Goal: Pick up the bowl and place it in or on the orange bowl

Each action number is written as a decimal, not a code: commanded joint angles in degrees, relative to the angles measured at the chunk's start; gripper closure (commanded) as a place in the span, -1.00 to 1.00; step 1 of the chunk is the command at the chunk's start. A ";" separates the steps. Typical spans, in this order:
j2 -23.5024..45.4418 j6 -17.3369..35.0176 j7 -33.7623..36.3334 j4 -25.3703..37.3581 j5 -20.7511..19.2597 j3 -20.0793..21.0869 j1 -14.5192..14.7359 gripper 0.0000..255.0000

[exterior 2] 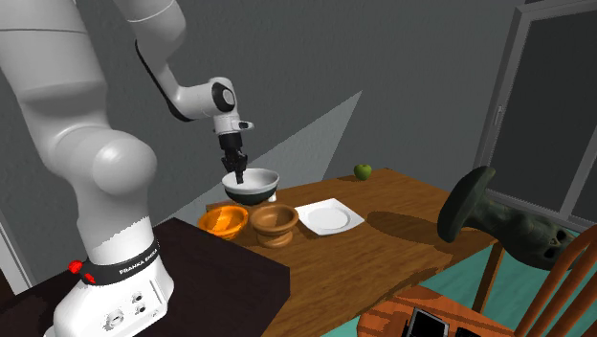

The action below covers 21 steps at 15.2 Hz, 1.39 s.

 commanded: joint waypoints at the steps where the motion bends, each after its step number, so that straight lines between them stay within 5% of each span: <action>1: 1.20 -0.90 2.84 1.48 0.88 1.85 1.61 1.00; 10: 9.02 -6.15 15.43 11.88 2.52 9.09 8.42 1.00; 21: 16.42 1.42 19.75 10.58 -2.42 8.13 8.80 1.00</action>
